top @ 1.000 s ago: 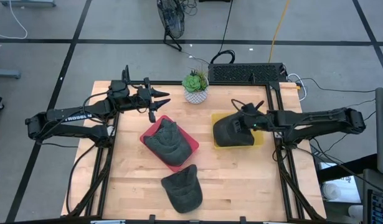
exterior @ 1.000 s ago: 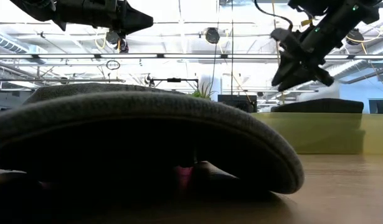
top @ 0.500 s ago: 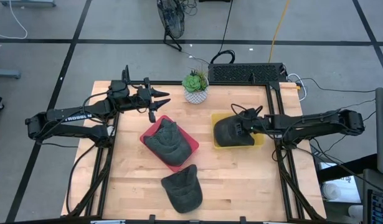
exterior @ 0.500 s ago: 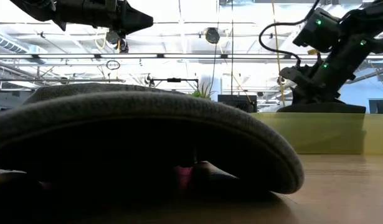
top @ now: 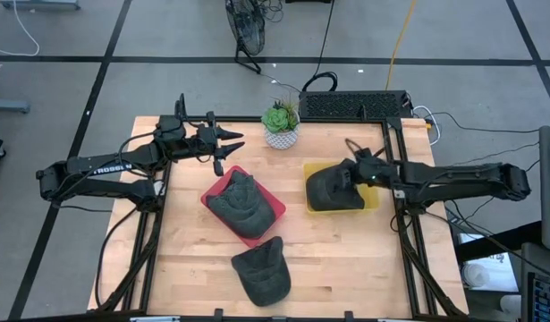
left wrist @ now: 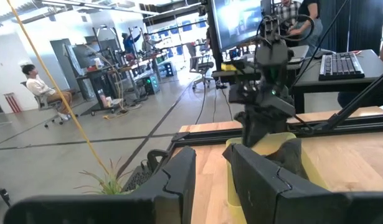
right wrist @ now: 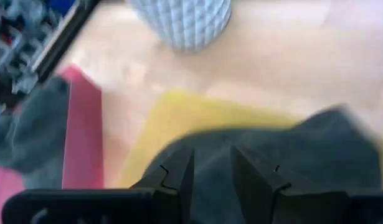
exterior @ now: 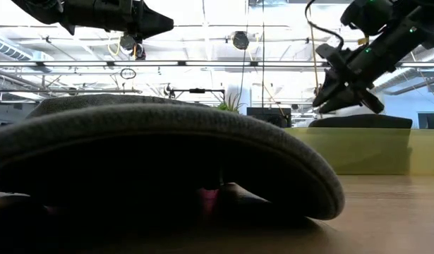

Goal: Pick & Place hat
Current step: Put the top black cap into the yellow bin, then put the black cap into the yellow bin

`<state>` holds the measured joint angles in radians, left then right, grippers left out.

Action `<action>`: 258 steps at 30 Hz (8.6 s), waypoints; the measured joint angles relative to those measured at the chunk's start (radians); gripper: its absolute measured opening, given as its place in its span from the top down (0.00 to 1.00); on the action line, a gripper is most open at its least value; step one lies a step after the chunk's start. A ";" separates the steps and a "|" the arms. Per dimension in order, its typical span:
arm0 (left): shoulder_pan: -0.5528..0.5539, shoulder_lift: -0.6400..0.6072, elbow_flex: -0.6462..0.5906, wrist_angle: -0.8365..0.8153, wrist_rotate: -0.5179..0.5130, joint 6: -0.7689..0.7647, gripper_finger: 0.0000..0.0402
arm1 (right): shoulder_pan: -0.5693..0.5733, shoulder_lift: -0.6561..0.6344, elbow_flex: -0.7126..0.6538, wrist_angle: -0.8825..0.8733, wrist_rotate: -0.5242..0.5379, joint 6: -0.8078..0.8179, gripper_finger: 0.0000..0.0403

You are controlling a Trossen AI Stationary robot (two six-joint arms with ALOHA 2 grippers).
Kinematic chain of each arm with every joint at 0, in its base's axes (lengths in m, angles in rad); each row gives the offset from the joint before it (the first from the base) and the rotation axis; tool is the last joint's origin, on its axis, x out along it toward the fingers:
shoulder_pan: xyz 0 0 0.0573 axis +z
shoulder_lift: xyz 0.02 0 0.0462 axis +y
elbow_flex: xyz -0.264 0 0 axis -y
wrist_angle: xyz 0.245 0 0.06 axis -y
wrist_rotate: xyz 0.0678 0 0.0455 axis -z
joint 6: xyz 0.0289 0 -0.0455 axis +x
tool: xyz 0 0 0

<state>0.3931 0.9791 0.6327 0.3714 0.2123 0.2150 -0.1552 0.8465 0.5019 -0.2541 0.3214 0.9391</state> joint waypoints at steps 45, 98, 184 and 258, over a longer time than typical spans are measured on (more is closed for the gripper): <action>0.000 0.000 0.000 0.000 0.000 -0.001 0.73 | -0.159 0.026 -0.002 -0.109 -0.113 -0.126 0.77; 0.000 0.000 0.000 0.050 -0.012 0.016 0.73 | 0.086 0.195 0.175 -0.129 -0.298 -0.528 0.77; -0.058 0.001 0.000 -0.061 0.048 -0.167 0.73 | 0.253 0.201 0.122 -0.424 -0.193 -0.172 0.77; -0.017 -0.184 -0.001 -0.214 0.307 -0.360 0.73 | 0.471 0.606 0.569 0.030 -0.245 -0.677 0.77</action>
<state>0.3758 0.7952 0.6319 0.1577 0.5190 -0.1453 0.3155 1.4521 1.0711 -0.2244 0.0765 0.2624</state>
